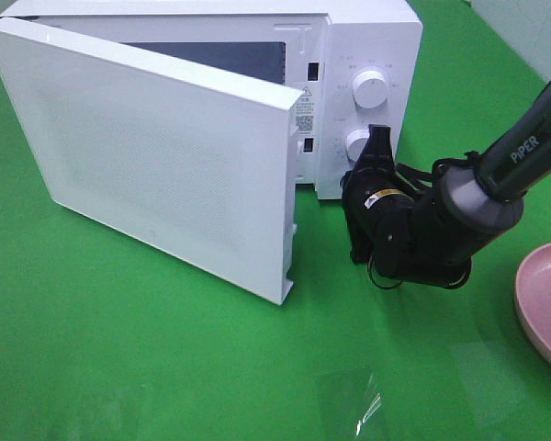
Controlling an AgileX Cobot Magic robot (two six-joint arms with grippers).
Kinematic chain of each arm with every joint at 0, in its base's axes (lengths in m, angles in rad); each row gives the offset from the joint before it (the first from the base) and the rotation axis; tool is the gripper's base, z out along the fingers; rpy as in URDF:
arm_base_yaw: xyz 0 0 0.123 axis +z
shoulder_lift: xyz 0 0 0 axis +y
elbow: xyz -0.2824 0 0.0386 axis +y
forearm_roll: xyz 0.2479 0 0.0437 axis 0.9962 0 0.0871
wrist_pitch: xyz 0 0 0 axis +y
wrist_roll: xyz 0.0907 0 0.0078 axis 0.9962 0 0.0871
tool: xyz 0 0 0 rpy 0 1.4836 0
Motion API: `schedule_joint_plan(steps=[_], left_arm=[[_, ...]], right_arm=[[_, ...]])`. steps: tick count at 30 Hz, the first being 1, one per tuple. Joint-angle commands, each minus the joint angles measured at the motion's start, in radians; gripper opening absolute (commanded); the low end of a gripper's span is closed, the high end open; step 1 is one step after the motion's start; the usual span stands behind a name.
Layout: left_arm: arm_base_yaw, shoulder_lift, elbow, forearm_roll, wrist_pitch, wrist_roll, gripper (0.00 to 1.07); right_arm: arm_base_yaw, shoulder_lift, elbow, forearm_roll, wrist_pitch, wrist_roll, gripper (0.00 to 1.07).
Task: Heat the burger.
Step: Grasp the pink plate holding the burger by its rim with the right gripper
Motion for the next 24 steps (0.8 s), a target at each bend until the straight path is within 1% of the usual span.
schedule_joint_plan(steps=[1,12,17,18,24], left_arm=[[-0.001,-0.015,0.001,-0.006,-0.014,0.001,0.98],[-0.001,-0.015,0.001,-0.006,-0.014,0.001,0.98],[-0.001,-0.015,0.001,-0.006,-0.014,0.001,0.98],[-0.001,-0.015,0.001,-0.006,-0.014,0.001,0.98],[-0.001,-0.015,0.001,-0.006,-0.014,0.001,0.98]], right_arm=[[-0.060,0.019,-0.108,-0.043,-0.194,-0.032,0.00],[-0.060,0.000,-0.099,-0.061,-0.188,-0.016,0.00],[-0.056,-0.008,-0.058,-0.063,-0.187,0.015,0.00],[-0.056,-0.013,-0.038,-0.073,-0.176,0.039,0.00],[-0.056,-0.022,0.003,-0.099,-0.139,0.079,0.00]])
